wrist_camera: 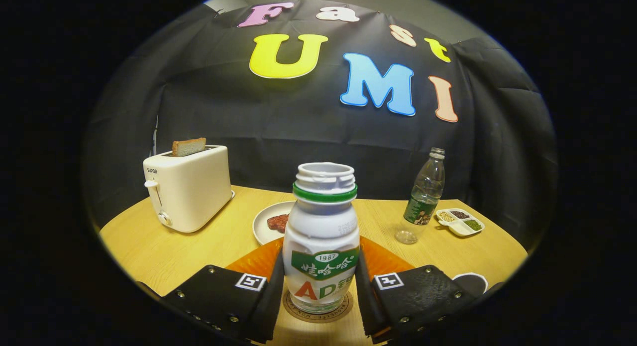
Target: Take the bottle from table, then pour the juice into the cup, finally place the bottle on the coaster
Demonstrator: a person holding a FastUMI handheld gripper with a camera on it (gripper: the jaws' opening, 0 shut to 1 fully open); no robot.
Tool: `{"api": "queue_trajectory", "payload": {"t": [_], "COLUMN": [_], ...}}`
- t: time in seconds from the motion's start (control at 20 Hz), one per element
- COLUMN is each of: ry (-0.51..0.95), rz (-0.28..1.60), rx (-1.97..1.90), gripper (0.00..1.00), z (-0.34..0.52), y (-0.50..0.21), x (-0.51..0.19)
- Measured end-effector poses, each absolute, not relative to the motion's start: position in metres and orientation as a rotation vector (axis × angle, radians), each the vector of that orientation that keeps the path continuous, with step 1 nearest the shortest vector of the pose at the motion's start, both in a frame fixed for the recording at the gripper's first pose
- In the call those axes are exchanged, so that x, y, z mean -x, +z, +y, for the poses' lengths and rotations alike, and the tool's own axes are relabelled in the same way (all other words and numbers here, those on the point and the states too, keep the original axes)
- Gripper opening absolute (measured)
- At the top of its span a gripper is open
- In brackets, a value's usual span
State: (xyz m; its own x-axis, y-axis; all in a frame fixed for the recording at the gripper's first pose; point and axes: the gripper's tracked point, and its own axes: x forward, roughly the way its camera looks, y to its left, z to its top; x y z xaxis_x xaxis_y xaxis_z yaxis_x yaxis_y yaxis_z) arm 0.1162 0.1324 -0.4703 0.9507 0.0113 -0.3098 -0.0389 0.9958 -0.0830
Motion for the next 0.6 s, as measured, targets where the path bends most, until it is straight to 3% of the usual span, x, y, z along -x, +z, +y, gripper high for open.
{"api": "queue_trajectory", "payload": {"t": [0.15,0.25,0.35,0.6], "ry": [0.016,-0.011,-0.001,0.022], "rz": [0.303,0.311,0.278,0.253], "rx": [0.074,0.09,0.088,0.09], "gripper": [0.65,0.73,1.0,0.97], "z": [0.13,0.122,0.125,0.128], "y": [-0.471,-0.472,-0.463,-0.45], "x": [-0.116,-0.114,-0.116,-0.116]}}
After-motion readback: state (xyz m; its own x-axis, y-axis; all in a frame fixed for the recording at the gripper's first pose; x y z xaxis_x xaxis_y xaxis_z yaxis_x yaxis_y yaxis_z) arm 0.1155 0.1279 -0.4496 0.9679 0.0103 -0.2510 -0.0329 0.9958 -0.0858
